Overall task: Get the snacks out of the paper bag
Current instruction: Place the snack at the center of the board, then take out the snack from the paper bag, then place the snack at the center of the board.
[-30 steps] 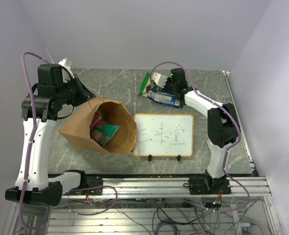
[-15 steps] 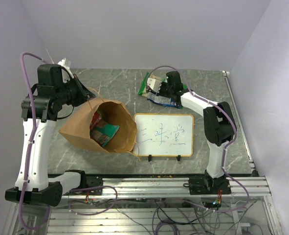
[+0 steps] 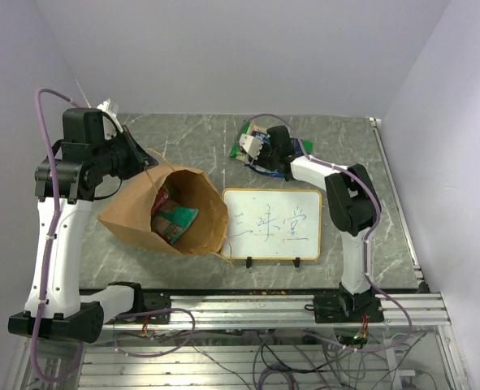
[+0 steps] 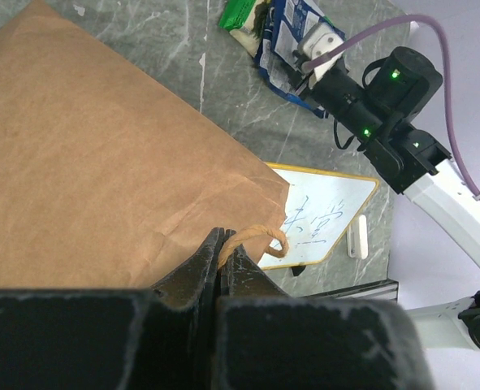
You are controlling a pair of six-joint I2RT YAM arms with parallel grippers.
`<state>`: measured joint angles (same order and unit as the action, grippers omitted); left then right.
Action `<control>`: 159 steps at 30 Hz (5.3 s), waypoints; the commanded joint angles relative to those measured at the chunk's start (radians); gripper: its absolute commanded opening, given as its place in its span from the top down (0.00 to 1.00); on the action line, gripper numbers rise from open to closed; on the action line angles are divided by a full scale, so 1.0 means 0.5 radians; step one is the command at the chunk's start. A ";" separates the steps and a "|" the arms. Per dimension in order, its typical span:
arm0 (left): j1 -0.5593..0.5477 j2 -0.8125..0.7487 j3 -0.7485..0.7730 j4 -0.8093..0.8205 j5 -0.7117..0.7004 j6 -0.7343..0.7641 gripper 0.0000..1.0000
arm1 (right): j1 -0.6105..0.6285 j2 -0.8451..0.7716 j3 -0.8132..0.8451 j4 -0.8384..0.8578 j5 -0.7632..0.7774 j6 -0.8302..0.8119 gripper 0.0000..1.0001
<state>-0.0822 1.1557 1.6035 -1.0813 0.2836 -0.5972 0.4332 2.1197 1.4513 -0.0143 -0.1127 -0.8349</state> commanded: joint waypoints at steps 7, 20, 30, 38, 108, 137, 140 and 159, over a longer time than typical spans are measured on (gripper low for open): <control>0.017 -0.118 -0.124 0.084 0.029 -0.036 0.93 | 0.014 -0.351 -0.001 -0.011 0.076 0.631 0.46; 0.016 -0.280 -0.393 0.175 0.172 -0.174 0.93 | 0.360 -1.167 -0.449 -0.241 -0.274 0.906 0.41; 0.019 -0.353 -0.459 0.099 0.243 -0.103 0.93 | 1.169 -1.678 -0.822 -0.206 -0.600 0.523 0.39; 0.017 -0.412 -0.452 0.046 0.266 -0.102 0.93 | 1.394 -1.440 -0.783 -0.219 -0.589 -0.086 0.38; 0.017 -0.524 -0.425 -0.072 0.262 -0.037 0.93 | 1.294 -1.120 -0.452 -0.170 -0.392 0.278 1.00; 0.017 -0.553 -0.451 -0.101 -0.073 -0.193 0.93 | 1.263 -1.991 -0.146 -0.719 0.560 1.900 1.00; 0.017 -0.544 -0.458 -0.081 -0.053 -0.174 0.93 | 1.197 -1.934 -0.082 -0.725 1.059 1.922 1.00; 0.017 -0.523 -0.376 -0.063 0.048 0.169 0.93 | 0.078 -0.760 0.610 -0.956 0.950 2.398 1.00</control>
<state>-0.0822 0.9142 1.3983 -1.1118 0.3195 -0.5556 0.4828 1.6718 1.6394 -0.4255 0.3016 0.3096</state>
